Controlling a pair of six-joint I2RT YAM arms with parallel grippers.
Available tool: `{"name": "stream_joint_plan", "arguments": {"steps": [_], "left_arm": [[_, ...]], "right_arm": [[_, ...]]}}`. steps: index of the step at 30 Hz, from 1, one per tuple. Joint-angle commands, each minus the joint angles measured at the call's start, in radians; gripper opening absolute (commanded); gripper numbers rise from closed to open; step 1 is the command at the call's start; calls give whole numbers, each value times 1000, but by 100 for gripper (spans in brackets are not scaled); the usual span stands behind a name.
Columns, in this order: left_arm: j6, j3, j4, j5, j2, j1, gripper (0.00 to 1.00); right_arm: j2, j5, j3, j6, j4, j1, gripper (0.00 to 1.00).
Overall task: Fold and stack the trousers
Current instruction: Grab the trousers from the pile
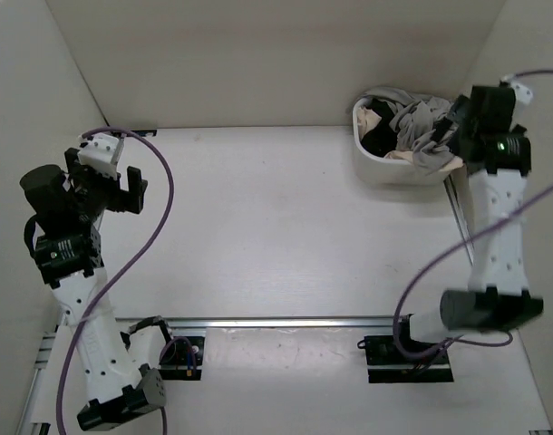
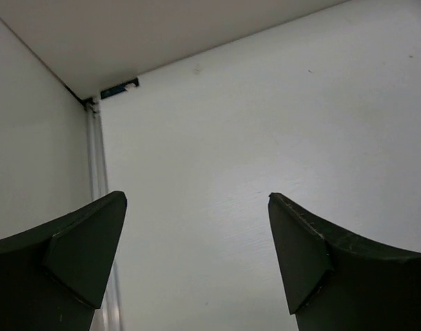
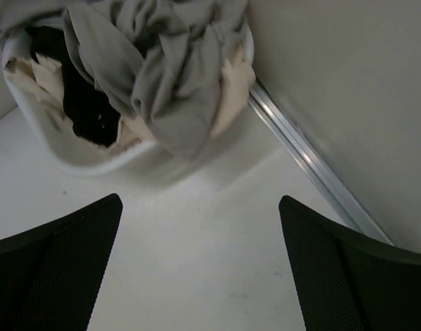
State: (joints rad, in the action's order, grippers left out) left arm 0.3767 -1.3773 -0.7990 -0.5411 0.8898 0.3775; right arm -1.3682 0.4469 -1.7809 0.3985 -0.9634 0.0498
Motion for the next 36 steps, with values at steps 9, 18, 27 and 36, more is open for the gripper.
{"name": "stream_joint_plan", "arguments": {"steps": [9,18,27,36], "left_arm": [[5,37,-48,-76,242,1,94],[-4,47,-48,-53,336,1,91],[-32,75,-48,-91,354,1,88],[-79,102,-48,-122,324,-8,81]], "right_arm": [[-709,-174,-535,-199,121,36,99],[-747,-162,-522,-208,270,35,26],[-531,96,-548,-314,265,-139,0],[-383,115,-668,-800,643,-873,0]]}}
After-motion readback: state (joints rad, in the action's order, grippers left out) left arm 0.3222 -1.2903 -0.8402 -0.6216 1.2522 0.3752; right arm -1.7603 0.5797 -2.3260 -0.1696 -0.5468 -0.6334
